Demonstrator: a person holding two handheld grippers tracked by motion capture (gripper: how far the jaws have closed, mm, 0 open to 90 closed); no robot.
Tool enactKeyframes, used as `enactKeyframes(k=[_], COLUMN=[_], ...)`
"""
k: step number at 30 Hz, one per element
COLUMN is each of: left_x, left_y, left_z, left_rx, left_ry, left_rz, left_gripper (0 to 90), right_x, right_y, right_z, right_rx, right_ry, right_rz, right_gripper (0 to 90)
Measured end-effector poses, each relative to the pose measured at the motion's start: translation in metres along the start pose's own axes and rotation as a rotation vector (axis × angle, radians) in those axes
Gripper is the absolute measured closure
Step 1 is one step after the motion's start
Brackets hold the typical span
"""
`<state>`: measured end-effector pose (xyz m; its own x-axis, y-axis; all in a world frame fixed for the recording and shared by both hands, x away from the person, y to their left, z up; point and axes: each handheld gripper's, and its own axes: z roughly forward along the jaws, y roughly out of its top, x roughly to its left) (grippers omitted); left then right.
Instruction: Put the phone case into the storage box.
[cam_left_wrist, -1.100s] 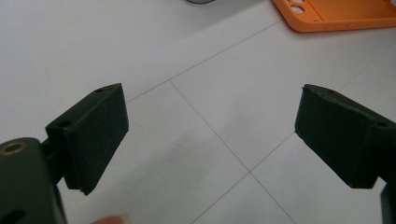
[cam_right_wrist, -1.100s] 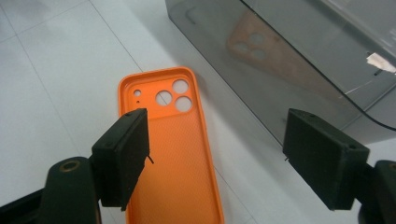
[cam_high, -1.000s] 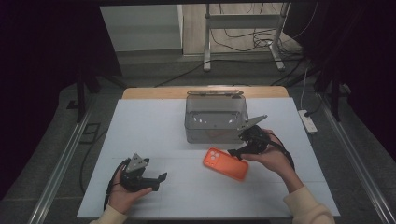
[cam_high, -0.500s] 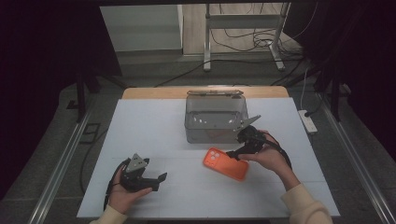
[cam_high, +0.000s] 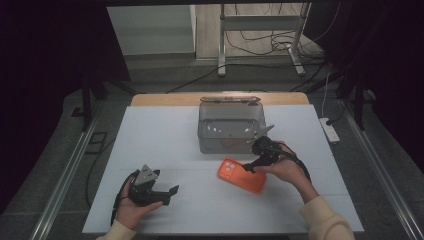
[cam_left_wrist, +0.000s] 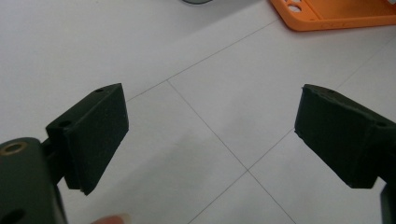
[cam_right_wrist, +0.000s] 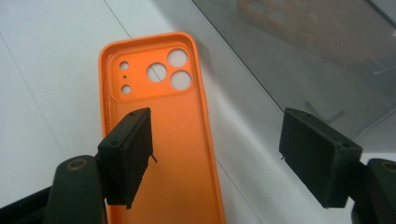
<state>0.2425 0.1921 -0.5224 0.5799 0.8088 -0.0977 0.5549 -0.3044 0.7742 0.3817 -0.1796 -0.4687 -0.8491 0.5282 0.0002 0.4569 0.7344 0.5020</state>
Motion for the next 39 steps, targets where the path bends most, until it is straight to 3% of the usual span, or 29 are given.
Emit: enactKeyframes(k=[16,39], left_x=[0.0,0.0], left_y=[0.0,0.0], left_z=[0.001,0.001], left_rx=[0.009,0.012], left_ry=[-0.005,-0.005], left_rz=[0.002,0.005], left_gripper=[10.1,10.3], right_x=[-0.003,-0.006], right_y=[-0.002,-0.003], right_z=[0.011,0.025], right_rx=[0.061,0.149], right_ry=[-0.012,0.01], right_rz=[-0.012,-0.012], right_gripper=[28.0,44.8])
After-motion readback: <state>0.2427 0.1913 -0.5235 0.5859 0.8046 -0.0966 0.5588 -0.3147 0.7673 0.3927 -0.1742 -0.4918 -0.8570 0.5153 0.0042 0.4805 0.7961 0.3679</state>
